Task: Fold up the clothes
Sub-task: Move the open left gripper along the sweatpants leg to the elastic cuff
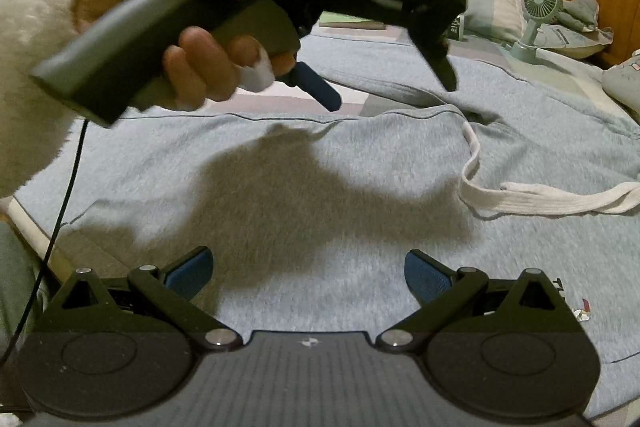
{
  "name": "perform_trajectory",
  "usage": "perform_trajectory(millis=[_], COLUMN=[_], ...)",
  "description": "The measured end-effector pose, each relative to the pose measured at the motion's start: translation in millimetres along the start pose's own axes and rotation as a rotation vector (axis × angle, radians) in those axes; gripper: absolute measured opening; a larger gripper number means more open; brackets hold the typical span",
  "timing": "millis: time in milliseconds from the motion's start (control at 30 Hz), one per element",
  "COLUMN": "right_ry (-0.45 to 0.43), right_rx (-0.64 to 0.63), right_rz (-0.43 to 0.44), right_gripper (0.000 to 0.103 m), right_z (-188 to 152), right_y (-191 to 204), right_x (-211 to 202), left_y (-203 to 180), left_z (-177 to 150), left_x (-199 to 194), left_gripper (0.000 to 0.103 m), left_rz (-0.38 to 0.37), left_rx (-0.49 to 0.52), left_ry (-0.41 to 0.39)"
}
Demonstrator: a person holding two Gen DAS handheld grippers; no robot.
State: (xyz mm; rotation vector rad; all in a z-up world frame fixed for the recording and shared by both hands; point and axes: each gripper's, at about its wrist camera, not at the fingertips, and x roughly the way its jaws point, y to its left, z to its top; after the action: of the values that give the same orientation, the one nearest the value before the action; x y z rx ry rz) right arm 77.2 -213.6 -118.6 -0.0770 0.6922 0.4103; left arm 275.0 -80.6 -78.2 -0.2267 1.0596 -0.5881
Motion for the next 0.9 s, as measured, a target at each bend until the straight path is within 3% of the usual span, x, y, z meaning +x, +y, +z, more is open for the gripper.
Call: perform_trajectory(millis=[33,133,300,467,600,800,900], right_ry=[0.000,0.001,-0.002,-0.009,-0.011,-0.009,-0.012], right_rx=[-0.003,-0.009,-0.001,0.015,0.014,-0.009,-0.015], right_rz=[-0.002,-0.005,-0.004,0.006,0.000,-0.031,-0.046], right_gripper=[0.103,0.103,0.103,0.103,0.103,0.103,0.103], right_z=[-0.1,-0.4,-0.3,-0.5,-0.2,0.1,0.1], right_y=[0.2,0.4,-2.9,-5.8,-4.6,2.1,3.7], right_x=[-0.1,0.0,-0.2,-2.0,-0.9,4.1,7.2], left_y=[-0.8,0.2,4.0,11.8,45.2,118.9,149.8], left_z=[-0.9,-1.3,13.3,17.7,2.8,-52.3,-69.2], left_x=[5.4,26.3,28.6,-35.2,-93.3,-131.5,-124.7], left_gripper=[0.102,0.102,0.101,0.101,0.102,0.102,0.102], left_rz=[-0.015,0.035,0.061,0.152,0.237,0.241,0.242], left_rx=[0.006,0.007,0.001,0.067,0.056,-0.104,-0.179], left_ry=[0.020,0.040,0.016,-0.012,-0.007,0.012,-0.012])
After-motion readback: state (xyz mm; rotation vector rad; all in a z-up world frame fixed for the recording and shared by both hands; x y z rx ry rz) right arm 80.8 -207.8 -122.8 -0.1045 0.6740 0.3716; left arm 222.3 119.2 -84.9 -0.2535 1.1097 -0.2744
